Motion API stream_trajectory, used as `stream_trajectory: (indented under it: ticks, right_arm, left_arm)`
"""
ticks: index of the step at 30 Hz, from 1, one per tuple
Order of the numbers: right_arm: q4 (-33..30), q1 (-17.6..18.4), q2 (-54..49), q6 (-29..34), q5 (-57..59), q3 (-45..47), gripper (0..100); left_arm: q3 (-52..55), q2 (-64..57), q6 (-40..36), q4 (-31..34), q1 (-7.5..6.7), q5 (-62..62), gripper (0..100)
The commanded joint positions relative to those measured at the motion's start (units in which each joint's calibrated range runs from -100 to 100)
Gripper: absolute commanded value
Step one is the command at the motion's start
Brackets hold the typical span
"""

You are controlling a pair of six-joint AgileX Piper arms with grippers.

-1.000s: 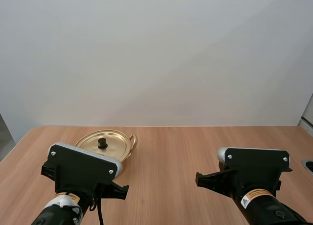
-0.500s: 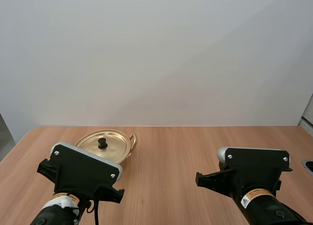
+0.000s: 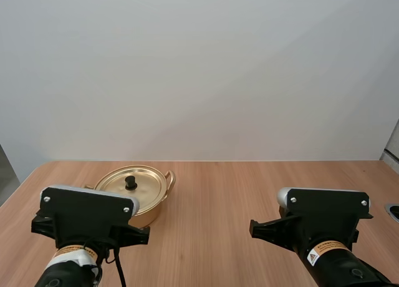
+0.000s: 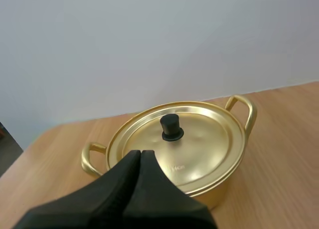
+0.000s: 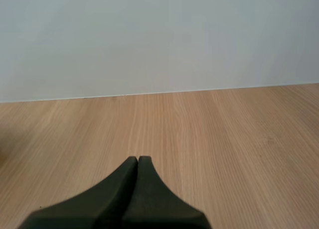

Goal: Open the pot, put the car inside, and close it

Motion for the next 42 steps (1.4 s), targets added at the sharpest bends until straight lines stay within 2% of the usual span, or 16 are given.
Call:
stream_trajectory:
  ticks: [1,3,21,24,26,28,30,42]
  right_arm:
    - [0.0,0.0,0.0,0.0,0.0,0.0,0]
    - [0.0,0.0,0.0,0.0,0.0,0.0,0]
    - [0.0,0.0,0.0,0.0,0.0,0.0,0]
    - [0.0,0.0,0.0,0.0,0.0,0.0,0]
    - [0.0,0.0,0.0,0.0,0.0,0.0,0]
    - [0.0,0.0,0.0,0.0,0.0,0.0,0]
    - [0.0,0.0,0.0,0.0,0.0,0.0,0]
    - [0.0,0.0,0.0,0.0,0.0,0.0,0]
  left_arm:
    - [-0.6,0.0,-8.5,-2.3,0.01,0.2,0]
    - [-0.6,0.0,-8.9,-5.1,0.01,1.0,0]
    - [0.0,0.0,-10.1,-4.8,-0.14,-0.1,0]
    - [0.0,0.0,-8.5,-6.4,-0.13,-0.1,0]
    - [0.0,0.0,-7.7,-7.8,-0.68,0.0,0]
    - [0.0,0.0,-7.7,-7.8,-2.23,0.0,0]
    - [0.0,0.0,-7.8,-7.8,-3.01,0.0,0]
    - [0.0,0.0,-8.0,-7.8,-3.08,0.2,0]
